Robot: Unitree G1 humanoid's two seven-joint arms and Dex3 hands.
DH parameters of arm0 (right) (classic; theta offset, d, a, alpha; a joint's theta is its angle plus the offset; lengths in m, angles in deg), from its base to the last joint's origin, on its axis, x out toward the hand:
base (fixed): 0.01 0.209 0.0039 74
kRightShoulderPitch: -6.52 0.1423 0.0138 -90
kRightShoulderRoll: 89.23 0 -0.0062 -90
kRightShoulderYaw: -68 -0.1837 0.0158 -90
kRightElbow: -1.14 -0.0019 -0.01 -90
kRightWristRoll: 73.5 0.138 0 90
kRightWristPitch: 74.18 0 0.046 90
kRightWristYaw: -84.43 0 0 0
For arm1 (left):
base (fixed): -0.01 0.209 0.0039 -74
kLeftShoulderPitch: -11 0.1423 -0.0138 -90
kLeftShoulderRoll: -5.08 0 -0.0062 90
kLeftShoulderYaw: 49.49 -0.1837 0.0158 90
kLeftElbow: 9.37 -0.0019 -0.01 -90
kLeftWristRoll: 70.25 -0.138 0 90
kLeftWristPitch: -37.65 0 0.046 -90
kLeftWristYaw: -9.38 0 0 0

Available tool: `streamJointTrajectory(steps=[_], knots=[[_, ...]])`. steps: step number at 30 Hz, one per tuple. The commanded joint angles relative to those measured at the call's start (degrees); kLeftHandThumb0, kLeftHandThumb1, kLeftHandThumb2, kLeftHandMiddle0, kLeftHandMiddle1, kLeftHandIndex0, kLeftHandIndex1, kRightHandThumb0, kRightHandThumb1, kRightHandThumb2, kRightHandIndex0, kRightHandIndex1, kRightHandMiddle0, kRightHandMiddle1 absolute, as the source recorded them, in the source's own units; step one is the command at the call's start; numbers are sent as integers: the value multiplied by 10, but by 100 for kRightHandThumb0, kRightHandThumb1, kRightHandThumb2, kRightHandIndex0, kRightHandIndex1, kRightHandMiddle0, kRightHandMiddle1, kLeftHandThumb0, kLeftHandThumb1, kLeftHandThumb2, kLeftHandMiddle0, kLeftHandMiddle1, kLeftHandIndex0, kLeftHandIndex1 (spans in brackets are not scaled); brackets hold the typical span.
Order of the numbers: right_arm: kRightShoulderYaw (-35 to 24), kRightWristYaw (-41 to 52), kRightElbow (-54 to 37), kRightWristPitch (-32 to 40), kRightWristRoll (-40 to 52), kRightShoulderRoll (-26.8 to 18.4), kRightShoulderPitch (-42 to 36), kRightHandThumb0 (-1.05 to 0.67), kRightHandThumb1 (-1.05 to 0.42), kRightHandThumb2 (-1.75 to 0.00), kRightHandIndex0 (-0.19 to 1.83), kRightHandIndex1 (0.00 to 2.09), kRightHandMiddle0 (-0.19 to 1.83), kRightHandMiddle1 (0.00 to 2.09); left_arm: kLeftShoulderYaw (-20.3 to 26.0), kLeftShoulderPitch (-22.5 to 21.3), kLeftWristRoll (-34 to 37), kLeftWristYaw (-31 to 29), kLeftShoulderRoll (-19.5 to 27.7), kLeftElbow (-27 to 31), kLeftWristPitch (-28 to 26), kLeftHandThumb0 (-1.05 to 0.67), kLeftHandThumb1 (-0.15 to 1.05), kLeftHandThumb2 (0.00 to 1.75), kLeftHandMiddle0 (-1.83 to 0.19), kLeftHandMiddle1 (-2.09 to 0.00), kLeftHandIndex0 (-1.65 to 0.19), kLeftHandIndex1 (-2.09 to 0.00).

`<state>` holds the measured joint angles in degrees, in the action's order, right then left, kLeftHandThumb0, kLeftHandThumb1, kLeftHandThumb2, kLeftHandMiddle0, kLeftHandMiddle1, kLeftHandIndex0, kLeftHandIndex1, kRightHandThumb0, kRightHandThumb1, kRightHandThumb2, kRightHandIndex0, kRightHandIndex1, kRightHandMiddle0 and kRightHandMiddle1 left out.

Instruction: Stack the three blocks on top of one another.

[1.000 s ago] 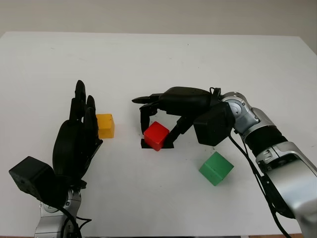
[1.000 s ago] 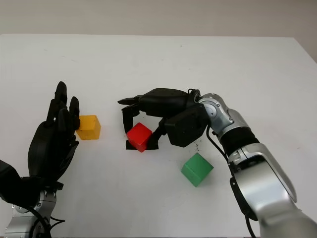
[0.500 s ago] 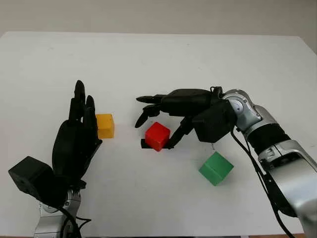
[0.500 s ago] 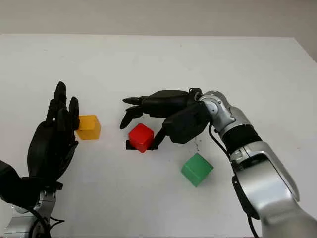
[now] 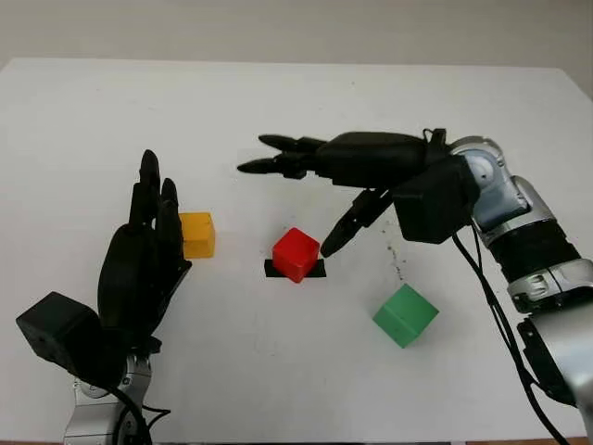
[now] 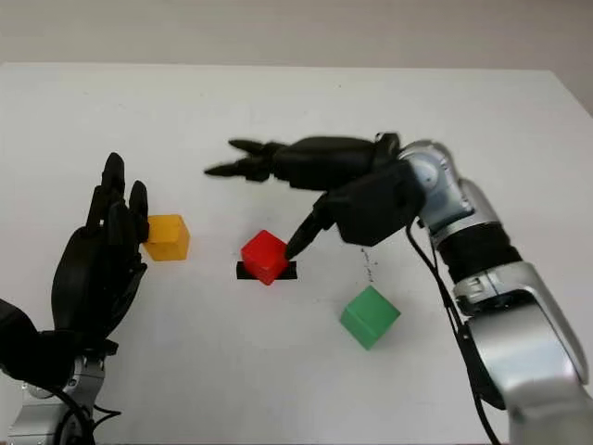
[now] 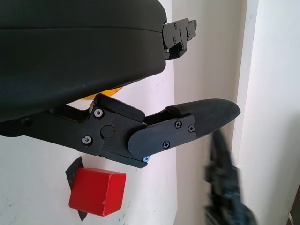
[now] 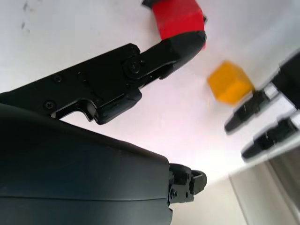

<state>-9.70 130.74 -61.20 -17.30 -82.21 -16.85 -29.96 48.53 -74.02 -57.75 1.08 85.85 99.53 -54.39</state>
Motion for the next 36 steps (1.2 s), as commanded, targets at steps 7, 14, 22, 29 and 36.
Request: streamJointTrajectory(steps=[7,14,22,29,36], knots=[[-108,8,-138,98,74,-99,-77,-62,-87,-5,-10,6,24,28,11,-7,-1,1,8,3,0,-75,105,69,19,0,19,0],[-145,-22,-191,132,79,-114,-131,-62,-86,-5,-7,6,27,22,35,-42,-66,42,20,-1,66,-67,105,54,-1,-9,3,-8],[-192,-88,-241,274,168,-42,-233,-77,-102,-11,-13,3,0,3,85,-91,-244,74,135,38,65,-68,105,26,-15,-5,-18,-10],[-205,-167,-233,283,202,56,-303,-85,-105,-56,-19,0,-19,0,102,-93,-301,16,233,32,33,-73,103,8,-9,-5,-22,-8],[-205,-248,-245,317,222,142,-341,-83,-105,-70,-19,0,-19,0,94,-94,-309,-49,289,32,10,-72,99,5,-2,-3,-22,-7]])
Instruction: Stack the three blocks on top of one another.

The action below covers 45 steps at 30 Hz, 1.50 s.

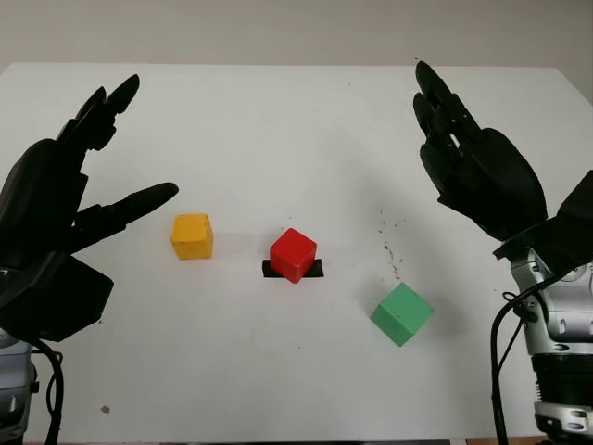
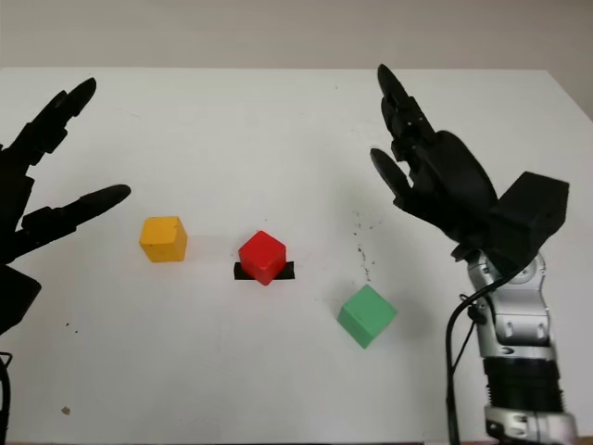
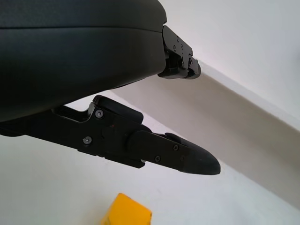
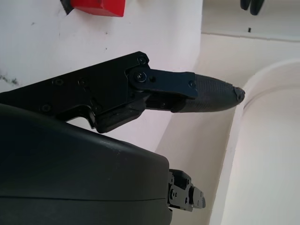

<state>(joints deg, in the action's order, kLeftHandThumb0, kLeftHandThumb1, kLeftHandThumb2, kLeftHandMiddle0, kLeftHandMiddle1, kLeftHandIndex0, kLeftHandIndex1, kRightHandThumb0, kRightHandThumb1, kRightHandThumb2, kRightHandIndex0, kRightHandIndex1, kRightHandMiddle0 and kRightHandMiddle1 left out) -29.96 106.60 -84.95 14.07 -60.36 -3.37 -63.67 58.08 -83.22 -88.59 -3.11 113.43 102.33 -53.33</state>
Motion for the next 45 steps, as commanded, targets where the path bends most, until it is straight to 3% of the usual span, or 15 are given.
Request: streamJointTrajectory(steps=[1,7,13,18,28,45], knots=[[0,-12,-8,6,2,14,-6,-84,-105,-71,-19,0,-19,0,-5,-3,-3,-16,19,4,-6,-72,99,4,-1,-3,-22,-6],[0,-34,-17,15,2,40,-18,-83,-105,-74,-19,0,-19,0,-34,-13,-39,-56,62,-15,-13,-74,95,4,5,-4,-21,-6],[-4,-52,-25,26,7,55,-24,-83,-105,-73,-19,0,-19,0,-87,-36,-132,-40,91,-55,10,-80,94,5,6,-4,-24,-6],[-1,-65,-45,41,1,59,-35,-82,-105,-74,-19,0,-19,0,-120,-55,-163,-53,98,-80,17,-81,92,5,6,-5,-29,-8],[-5,-73,-53,56,7,63,-34,-82,-105,-72,-19,0,-19,0,-172,-91,-224,-46,93,-126,16,-79,91,5,5,-6,-31,-7],[-13,-75,-65,64,6,58,-43,-80,-105,-74,-19,0,-19,0,-230,-123,-272,30,82,-209,48,-75,91,5,-6,-7,-58,-21]])
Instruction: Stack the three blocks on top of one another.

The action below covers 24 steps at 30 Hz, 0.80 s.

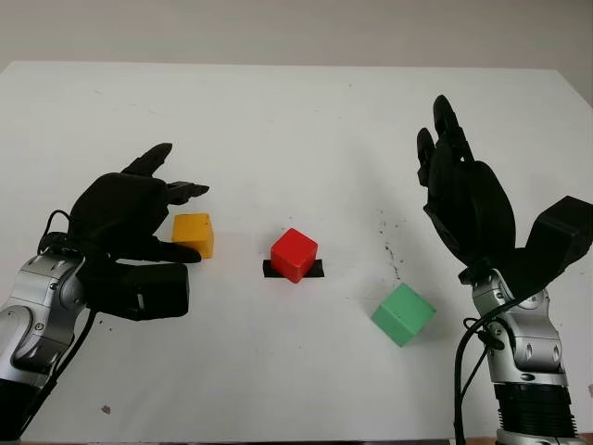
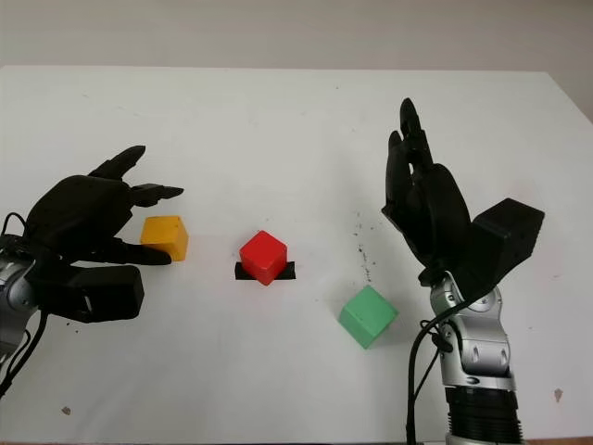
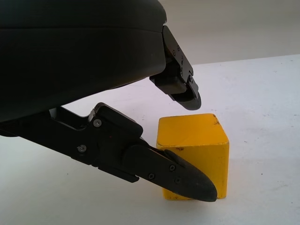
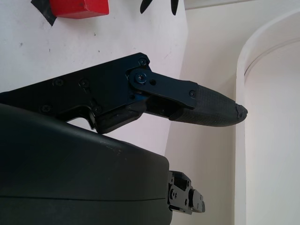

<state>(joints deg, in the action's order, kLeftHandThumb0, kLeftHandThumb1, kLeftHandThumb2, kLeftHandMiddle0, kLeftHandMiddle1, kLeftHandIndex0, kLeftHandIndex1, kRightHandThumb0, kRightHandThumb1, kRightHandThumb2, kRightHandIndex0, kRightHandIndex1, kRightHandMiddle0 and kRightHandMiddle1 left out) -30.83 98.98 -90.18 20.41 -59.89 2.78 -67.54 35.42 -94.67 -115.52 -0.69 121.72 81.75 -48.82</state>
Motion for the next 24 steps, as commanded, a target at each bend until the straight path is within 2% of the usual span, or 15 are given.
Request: streamJointTrajectory(steps=[1,3,6,9,13,16,24], knots=[[-4,1,-13,2,2,-3,-5,-80,-105,-74,-19,0,-19,0,-4,-8,-3,9,-1,-5,4,-75,91,5,-7,-7,-59,-22],[-4,1,-15,3,2,-3,-6,-80,-105,-73,-19,0,-19,0,-3,-6,1,12,-1,-6,6,-73,91,5,-10,-6,-58,-33],[-5,3,-17,4,1,-4,-8,-80,-105,-74,-19,0,-19,0,-1,-3,7,14,-2,-4,8,-67,91,5,-15,-6,-43,-79],[-6,5,-13,4,3,-3,-7,-80,-105,-72,-19,0,-19,0,0,-1,11,17,0,-5,13,-57,90,5,-21,-7,-45,-97],[-6,4,-15,5,1,-3,-5,-80,-105,-72,-19,0,-19,0,2,2,13,19,5,-6,24,-47,94,6,-26,-7,-48,-113],[-6,6,-15,2,2,-3,-6,-80,-105,-72,-19,0,-19,0,6,3,18,25,8,-6,36,-44,98,6,-29,-6,-41,-130],[-5,12,-14,0,-1,-6,-8,-78,-105,-71,-19,0,-19,0,28,-14,49,24,23,7,71,-46,98,6,-35,-6,-37,-145]])
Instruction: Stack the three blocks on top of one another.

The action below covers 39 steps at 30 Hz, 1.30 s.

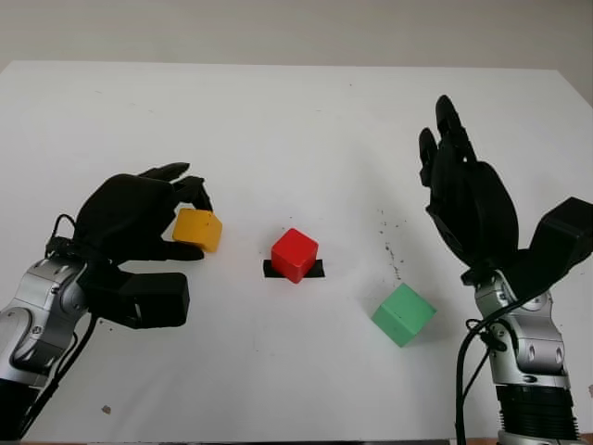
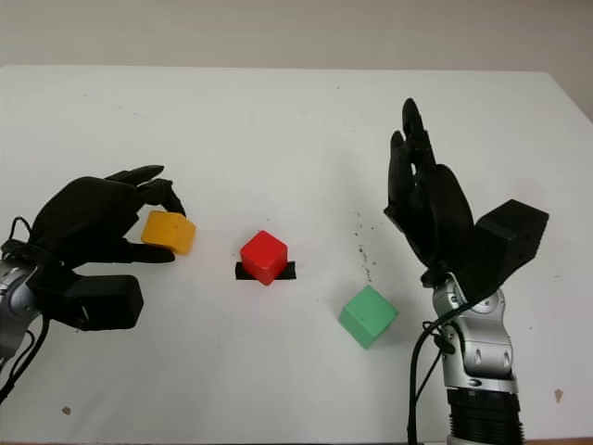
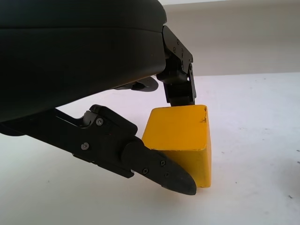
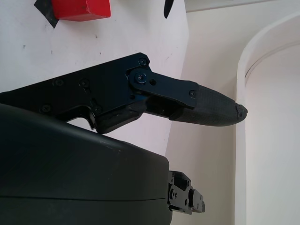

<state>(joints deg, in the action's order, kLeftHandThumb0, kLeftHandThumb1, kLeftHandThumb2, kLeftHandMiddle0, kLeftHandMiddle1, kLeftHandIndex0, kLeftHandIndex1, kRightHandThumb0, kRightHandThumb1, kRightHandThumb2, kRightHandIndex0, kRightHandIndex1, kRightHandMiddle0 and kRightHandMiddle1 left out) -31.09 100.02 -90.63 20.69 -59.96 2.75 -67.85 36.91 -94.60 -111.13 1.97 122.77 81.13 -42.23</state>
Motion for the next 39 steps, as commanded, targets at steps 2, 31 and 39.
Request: streamJointTrajectory(steps=[2,31,39], knots=[[-3,4,-9,-4,-1,-7,-5,-78,-105,-71,-19,0,-19,0,20,-25,19,-13,19,22,11,-46,99,6,-35,-6,-37,-145],[10,-9,-13,0,-9,8,-12,-73,-105,-68,-19,0,-19,0,-129,-393,157,-395,-46,-19,72,-55,91,5,-27,-6,-52,-143],[7,-20,-18,-1,-10,12,-19,-75,-105,-62,-19,0,-19,0,-141,-397,174,-395,-82,-69,102,-53,95,6,-22,-4,-41,-150]])
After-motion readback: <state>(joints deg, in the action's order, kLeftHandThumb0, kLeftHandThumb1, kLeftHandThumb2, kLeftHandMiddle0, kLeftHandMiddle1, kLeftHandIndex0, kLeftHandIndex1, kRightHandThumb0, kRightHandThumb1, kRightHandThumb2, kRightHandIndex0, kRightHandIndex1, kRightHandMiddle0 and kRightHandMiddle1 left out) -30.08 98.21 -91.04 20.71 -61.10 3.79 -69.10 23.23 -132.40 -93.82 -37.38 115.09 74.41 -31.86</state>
